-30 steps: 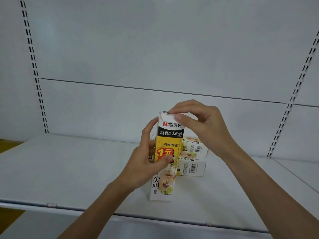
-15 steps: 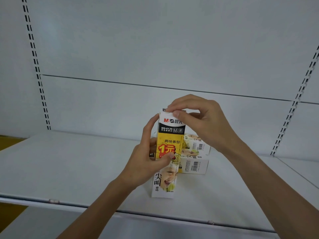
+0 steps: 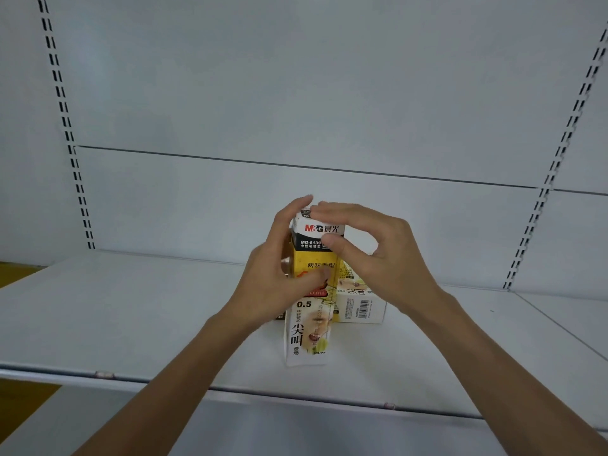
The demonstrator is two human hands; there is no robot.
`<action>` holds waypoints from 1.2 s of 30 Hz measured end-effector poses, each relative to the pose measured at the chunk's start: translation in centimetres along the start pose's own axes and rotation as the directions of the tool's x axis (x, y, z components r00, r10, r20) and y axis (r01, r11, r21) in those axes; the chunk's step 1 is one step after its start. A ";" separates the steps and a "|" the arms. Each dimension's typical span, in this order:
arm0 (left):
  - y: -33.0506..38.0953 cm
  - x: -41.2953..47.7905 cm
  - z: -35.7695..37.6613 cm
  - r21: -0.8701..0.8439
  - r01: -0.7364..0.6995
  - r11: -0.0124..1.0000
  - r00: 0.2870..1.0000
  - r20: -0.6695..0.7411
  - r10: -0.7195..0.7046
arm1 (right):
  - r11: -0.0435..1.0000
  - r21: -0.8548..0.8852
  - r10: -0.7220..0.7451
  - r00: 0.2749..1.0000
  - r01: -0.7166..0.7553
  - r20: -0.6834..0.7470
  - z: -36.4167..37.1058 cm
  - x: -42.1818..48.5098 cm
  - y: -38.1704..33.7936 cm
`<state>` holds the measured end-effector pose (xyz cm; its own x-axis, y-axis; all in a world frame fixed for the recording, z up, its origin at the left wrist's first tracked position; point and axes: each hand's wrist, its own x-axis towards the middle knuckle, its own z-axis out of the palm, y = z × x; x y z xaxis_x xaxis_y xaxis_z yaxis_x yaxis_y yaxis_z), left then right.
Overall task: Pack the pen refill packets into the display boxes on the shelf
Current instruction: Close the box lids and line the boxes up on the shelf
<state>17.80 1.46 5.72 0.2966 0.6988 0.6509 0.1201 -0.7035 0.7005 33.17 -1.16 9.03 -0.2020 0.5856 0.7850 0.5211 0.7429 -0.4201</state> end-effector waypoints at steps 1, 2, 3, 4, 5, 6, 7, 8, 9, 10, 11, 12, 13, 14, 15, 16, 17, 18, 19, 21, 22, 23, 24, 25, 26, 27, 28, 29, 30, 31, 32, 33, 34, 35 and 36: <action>0.1 0.1 0.1 0.012 -0.017 1.000 0.999 -0.032 0.017 | 0.999 0.036 0.029 0.999 -0.030 0.018 0.0 -0.2 0.0; 0.2 0.0 0.2 0.023 -0.023 0.999 0.997 -0.073 0.025 | 0.997 0.055 0.059 0.997 -0.061 0.040 0.1 -0.6 0.0; 0.2 -0.1 0.2 0.029 -0.020 0.999 0.992 -0.125 0.023 | 0.993 0.059 0.098 0.994 -0.102 0.057 0.4 -1.3 0.4; 0.2 -0.3 0.2 0.021 -0.004 1.000 0.981 -0.192 0.008 | 0.985 0.059 0.158 0.986 -0.161 0.061 0.6 -2.2 0.7; 0.2 -0.5 0.2 -0.010 0.027 1.000 0.963 -0.268 -0.029 | 0.967 0.065 0.244 0.968 -0.247 0.059 0.8 -3.1 1.1; 0.2 -0.7 0.1 -0.061 0.070 0.996 0.933 -0.349 -0.087 | 0.941 0.066 0.328 0.943 -0.332 0.064 0.9 -4.1 1.4; 0.1 -0.9 0.0 -0.117 0.114 0.987 0.895 -0.419 -0.153 | 0.925 0.033 0.376 0.923 -0.380 0.077 1.1 -5.1 1.7; 0.0 -1.1 0.0 -0.163 0.160 0.974 0.855 -0.470 -0.220 | 0.924 -0.037 0.383 0.919 -0.382 0.093 1.3 -5.9 1.9; -0.2 -1.4 0.3 -0.195 0.202 0.960 0.822 -0.499 -0.274 | 0.926 -0.113 0.373 0.921 -0.361 0.109 1.4 -6.5 2.2; -0.4 -1.8 0.6 -0.219 0.237 0.946 0.798 -0.512 -0.318 | 0.924 -0.172 0.365 0.922 -0.342 0.132 1.3 -6.9 2.2; -0.7 -2.3 1.0 -0.244 0.263 0.933 0.780 -0.516 -0.355 | 0.918 -0.211 0.370 0.916 -0.335 0.156 1.1 -7.0 2.2; -0.9 -2.8 1.3 -0.270 0.294 0.917 0.762 -0.512 -0.395 | 0.909 -0.231 0.391 0.902 -0.347 0.182 0.6 -7.1 2.4; -1.4 -3.3 1.4 -0.264 0.333 0.905 0.753 -0.504 -0.423 | 0.896 -0.239 0.423 0.884 -0.375 0.199 -0.1 -7.2 2.6; -2.0 -3.6 1.2 -0.202 0.382 0.902 0.754 -0.496 -0.430 | 0.879 -0.231 0.463 0.863 -0.418 0.201 -1.0 -7.4 2.9; -2.7 -3.7 1.0 -0.104 0.427 0.898 0.770 -0.478 -0.421 | 0.863 -0.205 0.498 0.845 -0.461 0.197 -1.8 -7.6 3.3; -3.2 -3.9 0.7 -0.015 0.458 0.889 0.790 -0.451 -0.415 | 0.857 -0.181 0.513 0.836 -0.483 0.196 -2.4 -7.8 3.6; -3.6 -4.1 0.5 0.046 0.486 0.873 0.806 -0.408 -0.428 | 0.858 -0.184 0.510 0.838 -0.480 0.194 -2.7 -8.0 3.9; -3.8 -4.2 0.4 0.070 0.520 0.852 0.809 -0.361 -0.464 | 0.857 -0.223 0.505 0.842 -0.464 0.189 -3.0 -8.2 4.1; -3.8 -4.2 0.3 0.064 0.551 0.832 0.804 -0.308 -0.509 | 0.852 -0.261 0.506 0.843 -0.454 0.183 -3.0 -8.4 4.2; -3.8 -4.1 0.1 -0.038 0.607 0.794 0.779 -0.167 -0.604 | 0.809 -0.266 0.574 0.803 -0.524 0.162 -3.0 -8.3 4.7; -3.8 -4.0 -0.2 -0.112 0.627 0.771 0.768 -0.082 -0.636 | 0.778 -0.195 0.627 0.760 -0.598 0.170 -2.9 -8.2 4.9; -3.9 -3.9 -0.4 -0.161 0.637 0.754 0.764 -0.002 -0.645 | 0.737 -0.088 0.672 0.713 -0.670 0.200 -2.6 -8.1 5.2; -4.0 -3.8 -0.5 -0.171 0.643 0.746 0.764 0.071 -0.642 | 0.683 0.031 0.702 0.667 -0.730 0.251 -2.3 -8.1 5.5; -4.1 -3.7 -0.6 -0.159 0.641 0.751 0.767 0.134 -0.627 | 0.615 0.136 0.722 0.624 -0.776 0.299 -1.8 -8.1 5.7; -4.4 -3.6 -0.5 -0.137 0.627 0.767 0.777 0.174 -0.605 | 0.558 0.208 0.733 0.594 -0.804 0.330 -1.4 -8.0 6.0; -4.6 -3.4 -0.5 -0.115 0.607 0.786 0.790 0.192 -0.582 | 0.528 0.250 0.737 0.584 -0.812 0.341 -1.0 -8.0 6.2; -4.9 -3.1 -0.5 -0.101 0.594 0.798 0.798 0.206 -0.567 | 0.521 0.268 0.739 0.585 -0.810 0.333 -0.7 -8.0 6.5; -5.3 -2.7 -0.4 -0.107 0.581 0.807 0.805 0.218 -0.551 | 0.524 0.284 0.737 0.594 -0.803 0.322 -0.4 -7.9 6.7; -5.9 -2.4 -0.5 -0.106 0.582 0.806 0.805 0.217 -0.553 | 0.528 0.289 0.736 0.600 -0.798 0.312 -0.2 -7.8 6.9; -6.3 -2.1 -0.5 -0.107 0.584 0.805 0.805 0.205 -0.557 | 0.544 0.283 0.731 0.611 -0.790 0.302 0.0 -7.7 7.0; -6.7 -1.9 -0.5 -0.107 0.587 0.803 0.805 0.181 -0.564 | 0.559 0.267 0.731 0.618 -0.785 0.290 0.2 -7.6 7.1; -7.2 -1.7 -0.4 -0.117 0.584 0.803 0.810 0.153 -0.567 | 0.571 0.244 0.734 0.620 -0.784 0.278 0.3 -7.5 7.2; -7.4 -1.6 -0.3 -0.116 0.583 0.804 0.812 0.129 -0.570 | 0.582 0.224 0.734 0.624 -0.782 0.269 0.3 -7.3 7.4; -7.7 -1.6 -0.2 -0.109 0.579 0.808 0.815 0.112 -0.569 | 0.595 0.200 0.731 0.627 -0.779 0.268 0.3 -7.2 7.6; -7.9 -1.6 -0.2 -0.089 0.578 0.811 0.815 0.107 -0.569 | 0.599 0.186 0.728 0.627 -0.779 0.279 0.2 -7.0 7.7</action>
<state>16.17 5.99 -0.78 0.2748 0.9562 0.1005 0.1845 -0.1550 0.9705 38.49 0.52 0.19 0.0218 0.9980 0.0592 0.3149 0.0493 -0.9479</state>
